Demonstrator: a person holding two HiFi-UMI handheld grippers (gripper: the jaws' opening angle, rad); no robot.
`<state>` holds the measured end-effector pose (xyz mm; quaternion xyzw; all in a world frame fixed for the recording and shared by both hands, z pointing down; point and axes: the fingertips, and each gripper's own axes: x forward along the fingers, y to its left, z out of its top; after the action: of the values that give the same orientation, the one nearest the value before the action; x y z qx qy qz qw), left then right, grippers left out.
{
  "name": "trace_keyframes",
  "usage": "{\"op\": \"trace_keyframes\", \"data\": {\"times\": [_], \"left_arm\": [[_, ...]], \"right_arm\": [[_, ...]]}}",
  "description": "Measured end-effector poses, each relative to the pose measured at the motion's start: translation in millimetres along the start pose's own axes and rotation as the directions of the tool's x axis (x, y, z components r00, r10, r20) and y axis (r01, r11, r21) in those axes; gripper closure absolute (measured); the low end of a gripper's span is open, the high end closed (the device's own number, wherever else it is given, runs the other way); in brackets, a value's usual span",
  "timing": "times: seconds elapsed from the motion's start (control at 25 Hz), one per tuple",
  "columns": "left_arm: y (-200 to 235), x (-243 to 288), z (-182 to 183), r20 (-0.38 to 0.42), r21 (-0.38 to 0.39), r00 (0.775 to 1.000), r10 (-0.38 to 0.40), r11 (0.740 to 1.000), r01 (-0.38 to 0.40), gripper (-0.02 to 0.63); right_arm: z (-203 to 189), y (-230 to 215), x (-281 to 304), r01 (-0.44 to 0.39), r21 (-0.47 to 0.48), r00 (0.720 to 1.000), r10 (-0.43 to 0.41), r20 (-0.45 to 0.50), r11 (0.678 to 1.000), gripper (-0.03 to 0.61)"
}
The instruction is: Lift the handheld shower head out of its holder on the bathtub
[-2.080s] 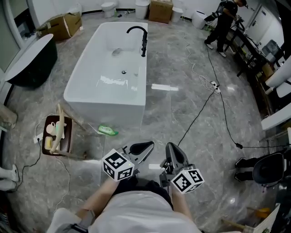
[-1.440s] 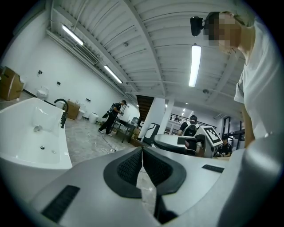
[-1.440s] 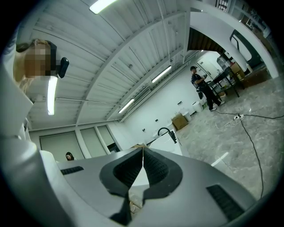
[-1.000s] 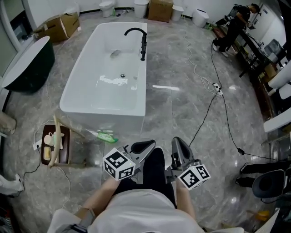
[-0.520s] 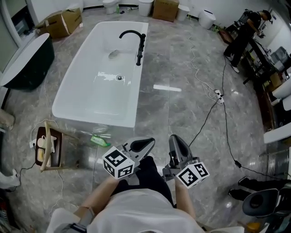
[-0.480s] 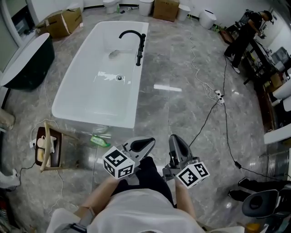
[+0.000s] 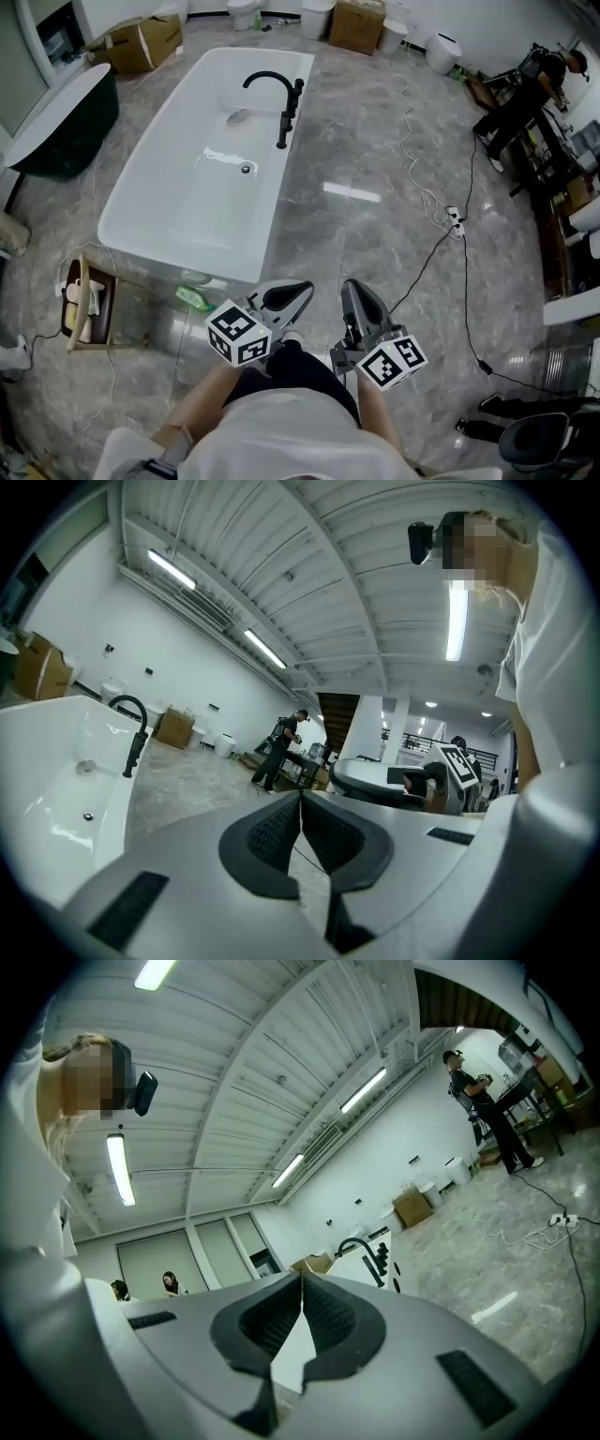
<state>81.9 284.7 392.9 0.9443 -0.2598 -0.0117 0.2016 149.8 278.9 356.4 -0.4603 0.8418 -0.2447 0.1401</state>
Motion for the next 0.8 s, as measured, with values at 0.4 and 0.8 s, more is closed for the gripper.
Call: {"op": "trace_keyframes", "data": {"times": [0.4,0.8], "left_arm": [[11,35,-6,0.023,-0.023,0.999,0.048,0.999,-0.048,0.601],[22,48,-6,0.012,-0.046,0.998,0.066,0.997,-0.066,0.601]], "right_arm": [[17,-35,11,-0.026,-0.023,1.000,0.026,-0.002,0.999,0.561],[17,-49,19,-0.013,-0.002,1.000,0.013,-0.024,1.000,0.561]]}}
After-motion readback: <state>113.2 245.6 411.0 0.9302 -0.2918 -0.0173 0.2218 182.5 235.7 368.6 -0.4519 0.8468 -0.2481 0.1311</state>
